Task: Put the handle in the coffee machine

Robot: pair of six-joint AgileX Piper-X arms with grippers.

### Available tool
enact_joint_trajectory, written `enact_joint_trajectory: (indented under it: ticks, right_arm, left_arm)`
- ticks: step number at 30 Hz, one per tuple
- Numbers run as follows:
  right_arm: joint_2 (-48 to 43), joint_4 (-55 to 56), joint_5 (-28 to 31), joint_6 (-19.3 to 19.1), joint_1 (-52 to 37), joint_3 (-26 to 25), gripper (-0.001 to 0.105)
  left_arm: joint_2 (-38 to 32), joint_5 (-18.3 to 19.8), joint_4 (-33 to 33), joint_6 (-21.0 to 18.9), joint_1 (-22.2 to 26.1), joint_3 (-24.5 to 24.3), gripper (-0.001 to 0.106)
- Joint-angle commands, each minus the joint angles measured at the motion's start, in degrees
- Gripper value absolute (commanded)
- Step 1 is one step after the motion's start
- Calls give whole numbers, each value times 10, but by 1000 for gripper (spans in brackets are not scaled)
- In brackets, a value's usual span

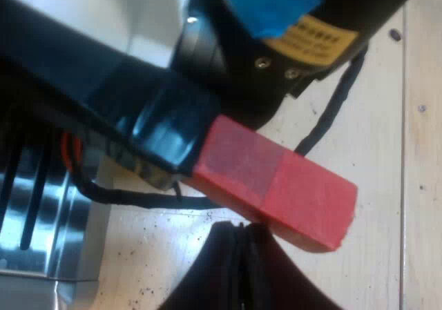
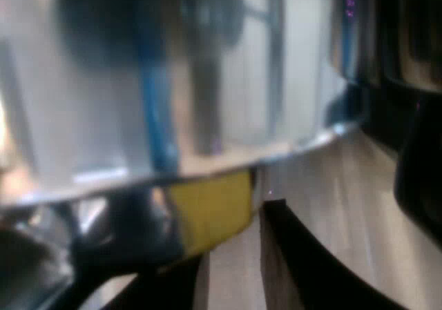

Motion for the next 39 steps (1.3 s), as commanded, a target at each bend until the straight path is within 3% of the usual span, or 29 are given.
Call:
enact_joint_trajectory:
  ticks: [1, 9, 12, 16, 20, 24, 29, 33, 39]
  right_arm:
    - [-121, -25, -36, -8, 6, -11, 24]
    - [-151, 87, 26, -1, 24, -11, 21]
    - [-170, 154, 22, 49, 27, -2, 14]
    - [-219, 268, -15, 133, 27, 54, 1]
    - [-275, 352, -45, 179, 30, 110, 0]
    - [-324, 403, -51, 181, 37, 159, 0]
    - [-405, 487, -54, 193, 56, 213, 0]
    - [-461, 570, -56, 210, 75, 231, 0]
    - [-546, 714, -70, 264, 114, 233, 0]
  left_arm:
    - [-11, 56, 46, -5, -13, 4, 0]
    - [-12, 62, 46, -7, -13, 4, 0]
    - [-12, 75, 46, -7, -13, 6, 0]
    - [-12, 79, 45, -7, -13, 20, 0]
    - [-15, 79, 35, -6, -13, 49, 0]
    - [-24, 84, 15, -6, -13, 62, 0]
    - [-39, 93, -27, -34, -13, 62, 0]
    - [-39, 93, -42, -35, -13, 62, 0]
    - [-39, 110, -54, -35, -15, 62, 0]
